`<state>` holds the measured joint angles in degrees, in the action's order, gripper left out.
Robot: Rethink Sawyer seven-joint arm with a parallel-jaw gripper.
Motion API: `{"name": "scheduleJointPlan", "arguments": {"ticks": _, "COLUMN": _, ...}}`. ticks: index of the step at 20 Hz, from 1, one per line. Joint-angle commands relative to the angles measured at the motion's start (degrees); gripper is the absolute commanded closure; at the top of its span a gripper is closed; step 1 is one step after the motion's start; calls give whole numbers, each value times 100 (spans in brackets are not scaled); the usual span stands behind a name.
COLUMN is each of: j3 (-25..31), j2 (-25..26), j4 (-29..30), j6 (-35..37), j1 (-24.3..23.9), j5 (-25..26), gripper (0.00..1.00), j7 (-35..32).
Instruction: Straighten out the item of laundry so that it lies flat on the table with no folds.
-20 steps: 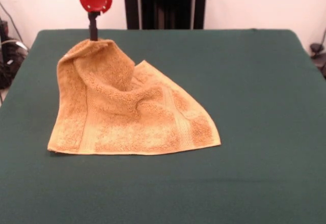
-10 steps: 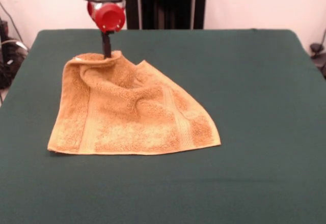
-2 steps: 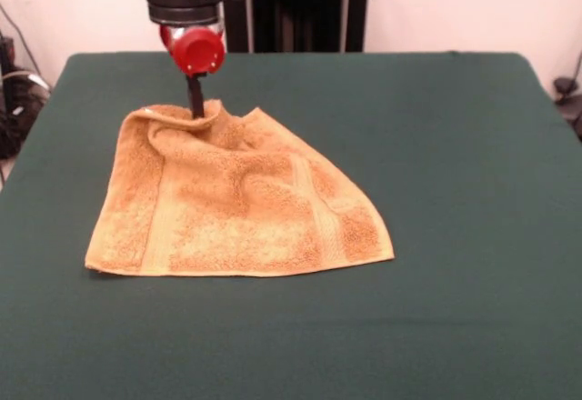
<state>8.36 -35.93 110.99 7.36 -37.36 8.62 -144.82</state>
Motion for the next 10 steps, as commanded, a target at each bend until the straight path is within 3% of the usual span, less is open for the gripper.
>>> {"name": "scheduleJointPlan", "arguments": {"ticks": 1, "j3": 750, "j2": 96, "j4": -107, "j6": 568, "j1": -20, "j5": 339, "gripper": 100, "j7": 508}}
{"name": "scheduleJointPlan", "arguments": {"ticks": 10, "j3": 722, "j2": -136, "j4": -258, "j6": 1093, "j1": -200, "j5": 625, "gripper": 100, "j7": 796}}
